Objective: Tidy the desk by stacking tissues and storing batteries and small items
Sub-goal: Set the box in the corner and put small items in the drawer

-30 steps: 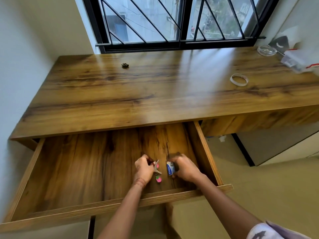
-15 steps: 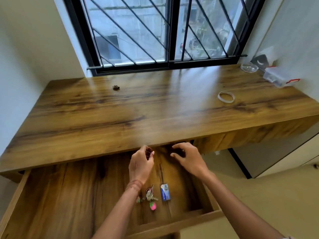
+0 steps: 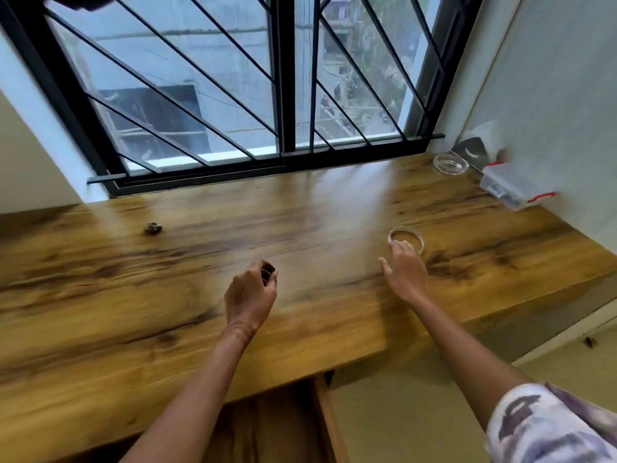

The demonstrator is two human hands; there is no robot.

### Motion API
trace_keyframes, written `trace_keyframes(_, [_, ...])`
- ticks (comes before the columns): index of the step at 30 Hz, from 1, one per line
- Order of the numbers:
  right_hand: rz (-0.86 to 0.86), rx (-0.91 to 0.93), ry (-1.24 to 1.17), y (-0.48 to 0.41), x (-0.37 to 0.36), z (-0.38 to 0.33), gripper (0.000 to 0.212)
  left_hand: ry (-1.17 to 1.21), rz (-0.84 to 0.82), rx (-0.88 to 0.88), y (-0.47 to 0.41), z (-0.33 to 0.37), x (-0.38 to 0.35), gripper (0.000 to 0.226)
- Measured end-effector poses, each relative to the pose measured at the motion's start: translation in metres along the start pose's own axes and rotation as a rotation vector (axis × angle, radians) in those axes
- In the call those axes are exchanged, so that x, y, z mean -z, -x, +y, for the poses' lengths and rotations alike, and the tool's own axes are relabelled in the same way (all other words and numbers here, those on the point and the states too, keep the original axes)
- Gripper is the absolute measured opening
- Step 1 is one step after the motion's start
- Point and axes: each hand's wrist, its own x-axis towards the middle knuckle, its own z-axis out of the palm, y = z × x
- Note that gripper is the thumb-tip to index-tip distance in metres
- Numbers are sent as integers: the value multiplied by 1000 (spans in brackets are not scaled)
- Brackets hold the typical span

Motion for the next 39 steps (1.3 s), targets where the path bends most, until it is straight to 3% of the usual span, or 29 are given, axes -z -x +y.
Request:
trace_keyframes(5, [13, -18, 128, -30, -22, 25, 38, -9, 16, 6, -28, -5, -27, 18])
trace_keyframes(8, [94, -63, 99, -34, -29, 29, 24, -21, -6, 25, -37, -18, -35, 22])
trace_keyframes(11, [149, -37, 53, -39, -35, 19, 24, -43, 6, 79, -48, -38, -34, 23])
trace_keyframes(15, [188, 156, -85, -46, -48, -22, 28, -54, 68, 158, -69, -67, -20, 20])
trace_keyframes(18, [185, 319, -190, -54, -66, -67, 17, -73, 128, 196, -92, -91, -8, 20])
trace_keyframes(22, [135, 465, -297, -61, -93, -125, 16, -72, 193, 343, -135, -129, 6, 42])
trace_keyframes(24, [104, 534, -342, -63, -102, -149, 21, -64, 190, 393, -157, -147, 11, 52])
trace_keyframes(29, [28, 709, -379, -63, -117, -180, 24, -187, 53, 465, -195, -188, 17, 50])
trace_keyframes(31, [-3, 728, -375, -63, -122, -183, 24, -232, 16, 444, -201, -199, 16, 47])
trace_keyframes(35, [-37, 735, -365, -58, -125, -183, 22, -322, 148, 327, -195, -201, 16, 38])
trace_keyframes(39, [-16, 710, -352, -45, -119, -186, 26, -283, 160, 299, -181, -192, 23, 30])
